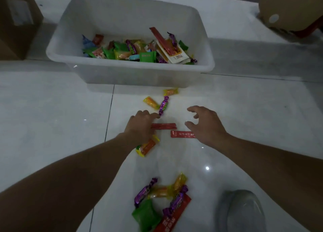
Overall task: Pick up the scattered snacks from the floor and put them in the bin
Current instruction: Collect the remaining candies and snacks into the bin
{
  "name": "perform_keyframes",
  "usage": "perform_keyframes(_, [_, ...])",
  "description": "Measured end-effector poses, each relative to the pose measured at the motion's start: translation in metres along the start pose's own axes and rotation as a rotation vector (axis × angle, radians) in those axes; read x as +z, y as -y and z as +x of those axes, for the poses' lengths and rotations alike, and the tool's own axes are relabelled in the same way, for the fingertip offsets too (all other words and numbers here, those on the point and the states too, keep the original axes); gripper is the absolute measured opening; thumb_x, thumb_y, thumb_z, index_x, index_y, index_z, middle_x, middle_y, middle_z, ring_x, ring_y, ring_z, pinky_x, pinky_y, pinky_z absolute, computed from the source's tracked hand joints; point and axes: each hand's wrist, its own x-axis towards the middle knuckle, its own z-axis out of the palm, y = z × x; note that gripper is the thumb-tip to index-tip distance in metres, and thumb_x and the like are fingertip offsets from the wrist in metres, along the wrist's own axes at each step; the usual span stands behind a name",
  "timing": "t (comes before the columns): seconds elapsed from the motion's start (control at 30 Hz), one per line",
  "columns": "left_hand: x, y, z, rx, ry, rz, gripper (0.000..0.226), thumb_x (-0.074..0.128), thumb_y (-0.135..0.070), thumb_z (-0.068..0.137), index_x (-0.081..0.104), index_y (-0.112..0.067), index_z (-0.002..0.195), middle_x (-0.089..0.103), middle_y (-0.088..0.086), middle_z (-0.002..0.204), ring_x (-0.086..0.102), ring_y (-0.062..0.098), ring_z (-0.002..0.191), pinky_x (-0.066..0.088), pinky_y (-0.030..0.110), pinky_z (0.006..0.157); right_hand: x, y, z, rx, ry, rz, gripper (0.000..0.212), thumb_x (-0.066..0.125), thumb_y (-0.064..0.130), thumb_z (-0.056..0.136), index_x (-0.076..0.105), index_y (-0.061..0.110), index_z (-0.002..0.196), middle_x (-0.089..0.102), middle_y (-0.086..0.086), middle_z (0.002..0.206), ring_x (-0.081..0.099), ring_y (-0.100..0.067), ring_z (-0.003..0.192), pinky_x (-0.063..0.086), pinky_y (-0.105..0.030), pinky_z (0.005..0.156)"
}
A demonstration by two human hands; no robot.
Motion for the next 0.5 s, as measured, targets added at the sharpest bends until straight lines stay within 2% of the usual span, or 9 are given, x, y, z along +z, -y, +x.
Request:
perform_keyframes(0.17, [0.005, 0.003, 0.011, -0.044, 0.01, -0.132, 0.041, 0.071, -0.021, 0.08, 0.056, -0.026, 0.118, 0.062, 0.003, 0.109, 0.056, 0.025, 0.105, 0.044, 0.035, 0.09, 0.023, -0.017, 0.005, 0.064, 0.223, -0.101, 0.048, 0.071, 0.018, 0.08, 0.059, 0.021, 0.127, 0.061, -0.004, 0.125, 0.056, -0.021, 0.114, 0.048, -0.037, 0.096])
perform_keyframes(0.27, [0.004, 0.005, 0.016, -0.051, 0.035, -0.207, 0.03, 0.071, -0.019, 0.08, 0.061, -0.025, 0.108, 0.066, -0.001, 0.102, 0.059, 0.023, 0.099, 0.047, 0.035, 0.086, 0.034, -0.023, 0.007, 0.063, 0.263, -0.181, 0.048, 0.072, 0.016, 0.078, 0.062, 0.019, 0.125, 0.061, -0.005, 0.125, 0.057, -0.023, 0.115, 0.046, -0.034, 0.098])
perform_keyframes(0.37, [0.002, 0.006, 0.022, -0.057, 0.047, -0.283, 0.019, 0.069, -0.022, 0.084, 0.066, -0.024, 0.103, 0.067, -0.001, 0.101, 0.06, 0.02, 0.096, 0.048, 0.031, 0.083, 0.037, -0.023, 0.013, 0.057, 0.252, -0.217, 0.039, 0.073, 0.014, 0.077, 0.066, 0.02, 0.115, 0.064, -0.005, 0.115, 0.06, -0.024, 0.107, 0.05, -0.037, 0.092])
perform_keyframes(0.5, [0.002, 0.007, 0.027, -0.096, 0.076, -0.289, 0.015, 0.066, -0.024, 0.087, 0.067, -0.022, 0.102, 0.066, 0.001, 0.102, 0.06, 0.02, 0.097, 0.05, 0.033, 0.086, 0.039, -0.021, 0.021, 0.043, 0.293, -0.199, 0.014, 0.072, 0.015, 0.076, 0.068, 0.02, 0.089, 0.068, -0.004, 0.091, 0.064, -0.026, 0.089, 0.052, -0.036, 0.077])
